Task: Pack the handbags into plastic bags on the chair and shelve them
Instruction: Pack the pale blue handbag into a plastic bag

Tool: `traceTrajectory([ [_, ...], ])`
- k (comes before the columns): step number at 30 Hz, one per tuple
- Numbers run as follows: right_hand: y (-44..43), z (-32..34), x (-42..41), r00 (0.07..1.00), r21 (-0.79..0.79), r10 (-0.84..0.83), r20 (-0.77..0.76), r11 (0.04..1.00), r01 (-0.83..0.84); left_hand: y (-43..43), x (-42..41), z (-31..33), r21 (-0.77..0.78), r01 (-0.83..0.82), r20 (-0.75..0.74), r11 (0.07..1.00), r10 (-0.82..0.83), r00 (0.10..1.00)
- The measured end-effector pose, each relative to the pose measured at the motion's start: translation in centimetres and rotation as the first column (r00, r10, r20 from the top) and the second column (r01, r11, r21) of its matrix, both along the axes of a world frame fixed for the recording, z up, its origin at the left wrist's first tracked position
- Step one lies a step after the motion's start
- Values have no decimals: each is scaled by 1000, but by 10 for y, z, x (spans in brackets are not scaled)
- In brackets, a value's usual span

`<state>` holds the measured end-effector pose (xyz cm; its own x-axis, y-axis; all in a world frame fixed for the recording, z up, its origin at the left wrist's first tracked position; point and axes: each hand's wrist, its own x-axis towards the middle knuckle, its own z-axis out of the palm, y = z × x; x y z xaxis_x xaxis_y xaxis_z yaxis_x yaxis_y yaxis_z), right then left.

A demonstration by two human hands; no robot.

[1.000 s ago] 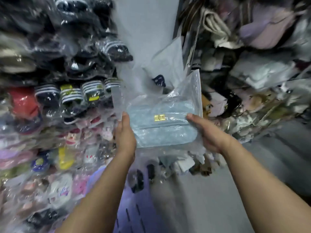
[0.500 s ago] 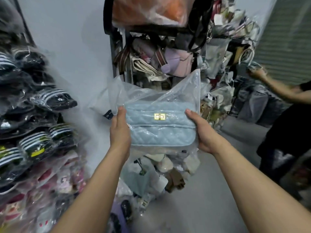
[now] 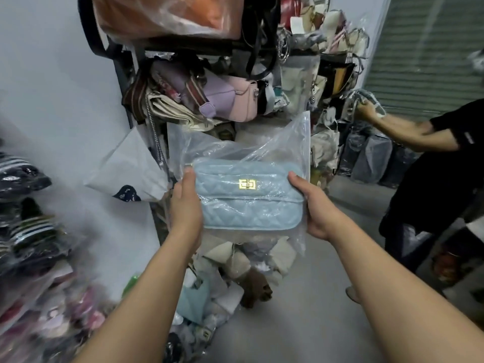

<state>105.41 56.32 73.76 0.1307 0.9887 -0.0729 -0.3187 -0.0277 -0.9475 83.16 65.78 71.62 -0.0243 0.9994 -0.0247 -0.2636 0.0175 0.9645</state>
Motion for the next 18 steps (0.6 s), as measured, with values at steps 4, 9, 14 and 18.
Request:
traceTrajectory([
  [4,19,-15,60,997,-8,69,16,998,-69,5,53,3,24,-30,-21,999,31,999],
  [9,50,-26,154,973,-94,230,13,969,-228,38,137,-8,46,-91,-92,995,95,991],
  [14,80,-19,237,941,-209,338,29,923,-324,67,210,-17,-8,-174,-128,985,172,977],
  [18,106,-27,268,954,-188,298,16,938,-290,78,246,-6,-23,-227,-106,974,223,969],
])
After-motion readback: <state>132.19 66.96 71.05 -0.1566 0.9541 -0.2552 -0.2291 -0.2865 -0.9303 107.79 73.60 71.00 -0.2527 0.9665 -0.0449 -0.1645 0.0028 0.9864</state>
